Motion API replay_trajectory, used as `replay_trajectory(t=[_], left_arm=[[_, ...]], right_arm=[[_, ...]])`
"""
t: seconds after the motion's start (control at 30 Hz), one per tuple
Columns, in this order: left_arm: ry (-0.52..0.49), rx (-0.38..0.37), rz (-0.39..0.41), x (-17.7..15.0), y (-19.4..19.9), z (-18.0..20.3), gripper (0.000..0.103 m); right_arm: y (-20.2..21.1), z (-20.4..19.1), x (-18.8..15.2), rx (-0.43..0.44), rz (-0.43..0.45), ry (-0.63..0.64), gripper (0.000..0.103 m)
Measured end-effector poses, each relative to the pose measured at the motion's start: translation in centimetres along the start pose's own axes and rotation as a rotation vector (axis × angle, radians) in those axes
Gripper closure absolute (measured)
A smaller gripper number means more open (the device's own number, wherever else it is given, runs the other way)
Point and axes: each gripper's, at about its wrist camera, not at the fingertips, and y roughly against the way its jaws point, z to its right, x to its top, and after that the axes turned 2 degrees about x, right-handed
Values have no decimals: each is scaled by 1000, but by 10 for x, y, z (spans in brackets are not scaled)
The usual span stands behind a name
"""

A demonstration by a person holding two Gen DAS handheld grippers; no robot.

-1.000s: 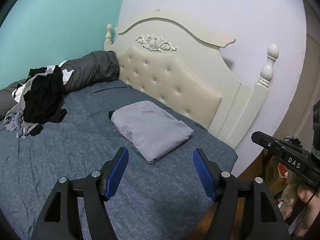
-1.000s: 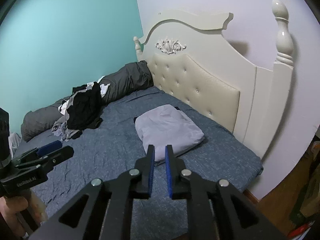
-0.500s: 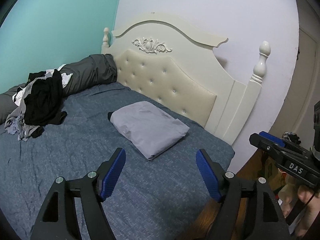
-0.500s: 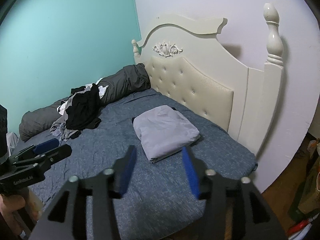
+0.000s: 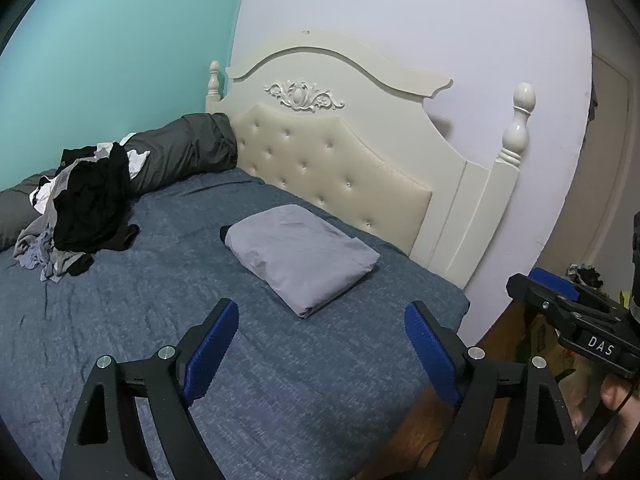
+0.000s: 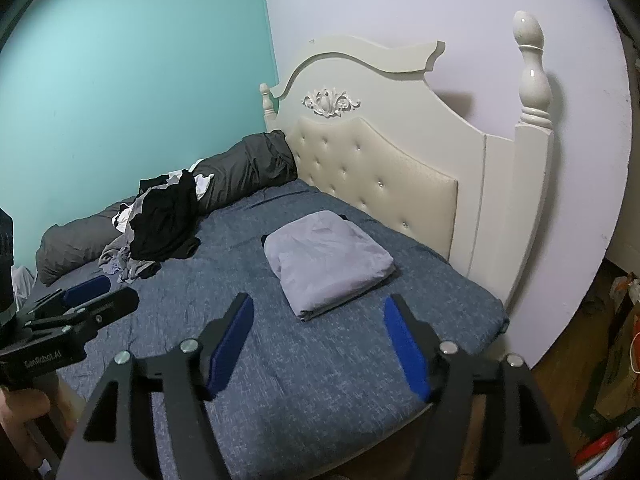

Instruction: Fold clothes

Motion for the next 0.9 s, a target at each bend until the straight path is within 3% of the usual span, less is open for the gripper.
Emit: replay_trajectory(t=[0.13,0.23,0.9], left_arm=[[5,9,5,-4,3,-1,1],[8,18,10,-7,5,-3,0],[24,44,20,-21,23,-7,0]], right_arm=[[3,0,-5,-2,5,-7,11],[6,0,-9,-3,9,-13,5],[16,-7,-29,-31,41,-22,1]])
